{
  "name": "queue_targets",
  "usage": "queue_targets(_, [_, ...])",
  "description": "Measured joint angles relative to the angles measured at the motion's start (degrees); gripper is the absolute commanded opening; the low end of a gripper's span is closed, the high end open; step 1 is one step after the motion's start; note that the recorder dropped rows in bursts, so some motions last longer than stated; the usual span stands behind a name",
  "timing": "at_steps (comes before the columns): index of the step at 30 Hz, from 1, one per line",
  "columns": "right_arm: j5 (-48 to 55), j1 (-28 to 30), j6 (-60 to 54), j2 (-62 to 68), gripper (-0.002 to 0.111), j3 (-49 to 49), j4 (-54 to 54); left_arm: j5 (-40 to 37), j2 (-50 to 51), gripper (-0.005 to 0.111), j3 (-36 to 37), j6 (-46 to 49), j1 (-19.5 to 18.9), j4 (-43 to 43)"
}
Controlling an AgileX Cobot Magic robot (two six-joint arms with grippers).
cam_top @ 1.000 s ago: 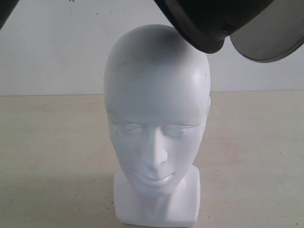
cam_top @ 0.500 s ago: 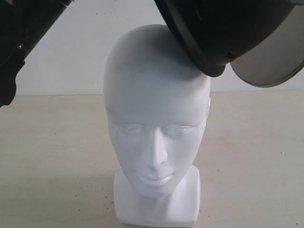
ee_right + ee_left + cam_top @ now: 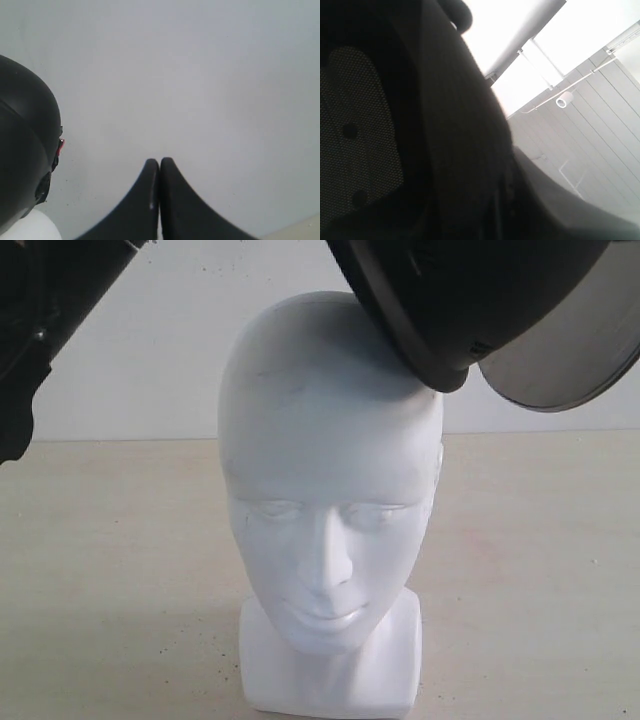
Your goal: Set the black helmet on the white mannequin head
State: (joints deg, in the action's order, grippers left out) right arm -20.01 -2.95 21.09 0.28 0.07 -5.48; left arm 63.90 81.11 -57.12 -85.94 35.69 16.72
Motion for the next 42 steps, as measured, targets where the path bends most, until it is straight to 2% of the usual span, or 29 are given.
queue_targets(7, [-0.29,0.00,0.15,-0.02,0.000,-0.59,-0.67,0.00,0.00,0.004,0.00,0.15,0.00,0.10])
queue_targets(10, [4.52,0.00,-0.49,0.85,0.000,-5.97,-0.96,0.31,0.00,0.004,0.25,0.63,0.00,0.23])
queue_targets(15, [9.61,0.00,-5.84,11.55,0.000,-19.67,-0.96,1.54,0.00,0.004,2.03,0.74,0.00,-0.38])
queue_targets(18, [12.49,0.00,-7.52,21.48,0.000,-31.24,-0.82,2.24,0.00,0.004,2.77,0.74,0.08,-0.38])
queue_targets(23, [25.56,-2.39,-12.54,38.23,0.000,-51.56,-0.29,2.73,0.00,0.004,5.32,1.62,-0.31,-0.40])
queue_targets(24, [29.61,-4.86,-17.42,44.08,0.000,-59.36,-0.40,2.59,0.00,0.004,6.19,1.70,-1.33,-0.03])
queue_targets(25, [31.72,-5.99,-19.36,46.27,0.000,-62.64,-0.71,2.49,0.00,0.004,6.46,1.70,-1.98,0.41])
queue_targets(28, [46.65,-11.42,-32.14,57.13,0.000,-80.95,-7.49,2.36,-0.28,0.004,7.39,1.12,-4.61,0.78])
queue_targets(31, [56.60,-12.42,-39.18,64.51,0.000,-93.07,-14.12,3.25,-1.50,0.004,9.41,0.51,-5.76,1.90])
queue_targets(36, [63.47,-12.51,-42.22,70.77,0.000,-100.75,-18.37,4.24,-3.34,0.004,12.62,1.19,-5.97,1.70])
queue_targets(42, [67.68,-12.51,-44.42,75.19,0.000,-101.97,-20.61,5.66,-4.31,0.004,15.55,3.36,-5.97,0.83])
